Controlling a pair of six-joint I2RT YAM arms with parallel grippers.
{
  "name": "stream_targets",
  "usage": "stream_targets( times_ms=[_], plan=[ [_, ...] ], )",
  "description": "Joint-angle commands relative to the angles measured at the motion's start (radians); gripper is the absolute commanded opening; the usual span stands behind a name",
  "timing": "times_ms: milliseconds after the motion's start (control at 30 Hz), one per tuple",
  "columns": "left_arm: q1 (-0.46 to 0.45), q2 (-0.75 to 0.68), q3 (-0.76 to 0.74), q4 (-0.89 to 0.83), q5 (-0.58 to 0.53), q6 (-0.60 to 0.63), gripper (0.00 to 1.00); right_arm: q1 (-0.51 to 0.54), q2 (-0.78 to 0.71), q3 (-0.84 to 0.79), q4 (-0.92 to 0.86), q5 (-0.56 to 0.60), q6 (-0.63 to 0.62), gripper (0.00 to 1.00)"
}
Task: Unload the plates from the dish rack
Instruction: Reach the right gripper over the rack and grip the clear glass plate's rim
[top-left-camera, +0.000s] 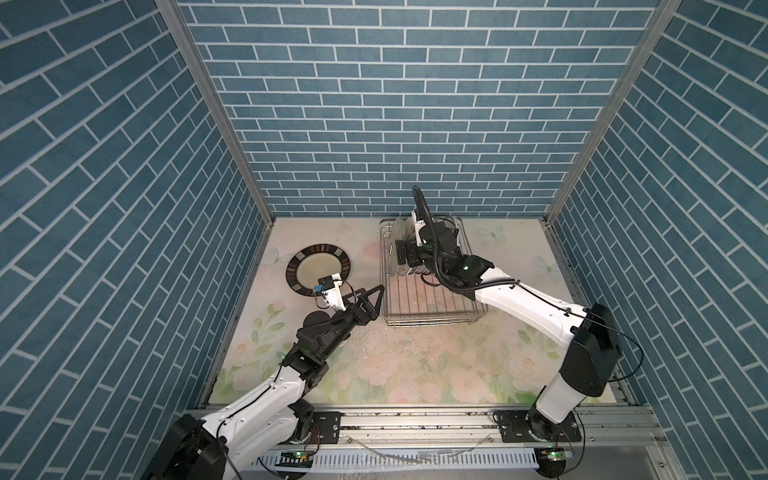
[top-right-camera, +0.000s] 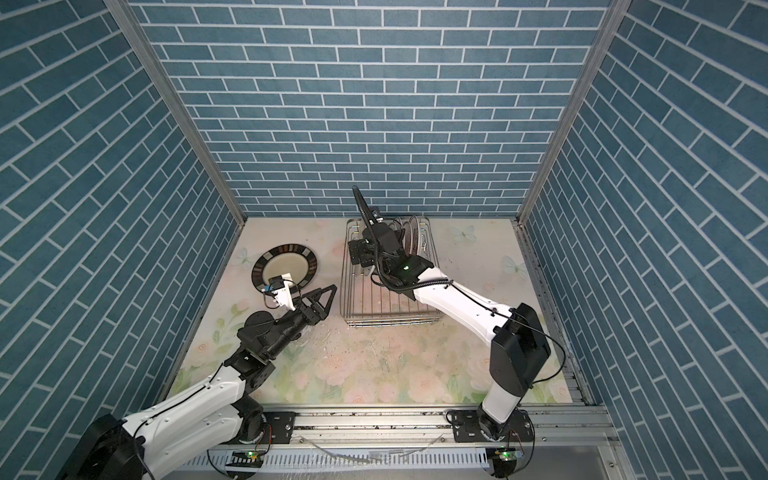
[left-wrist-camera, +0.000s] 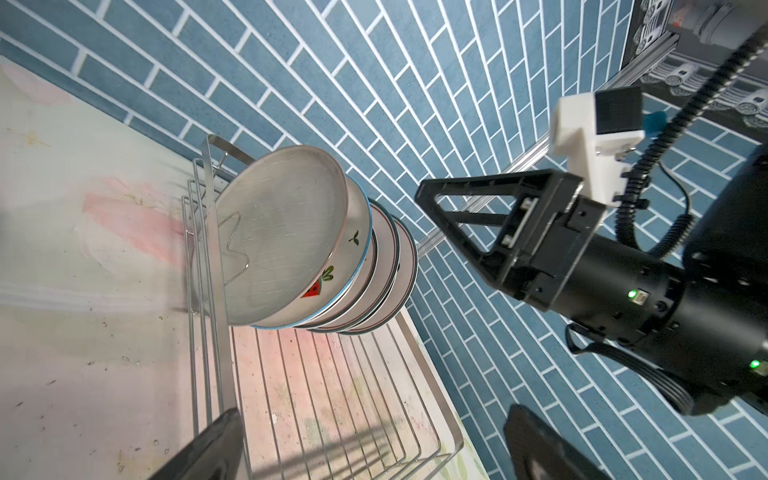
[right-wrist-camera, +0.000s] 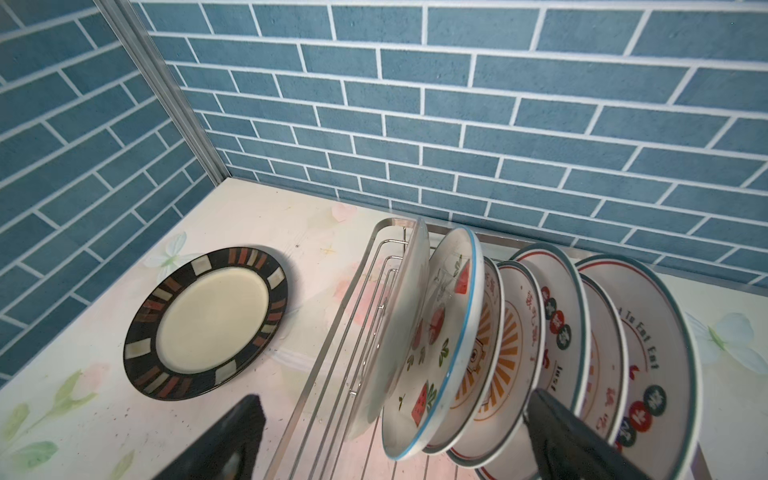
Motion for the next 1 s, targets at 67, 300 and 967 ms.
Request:
stream_targets(
  times_ms=[67,300,967],
  plan=[
    [-0.006,-0.009,-0.026,0.007,-0.053,0.010,1.00,0.005,0.085,0.140,-0.054,0.015,-0.049,0.94],
    [-0.006,-0.005,-0.042,0.046,-0.033,0.014,1.00,0.006,0.164,0.233,-0.084,0.034,-0.058,0.90],
    [-0.015,0.168,0.010,0.150,0.010,-0.047,1.00,0.007,0.358,0.466,-0.214,0.190,-0.014,0.62]
  ],
)
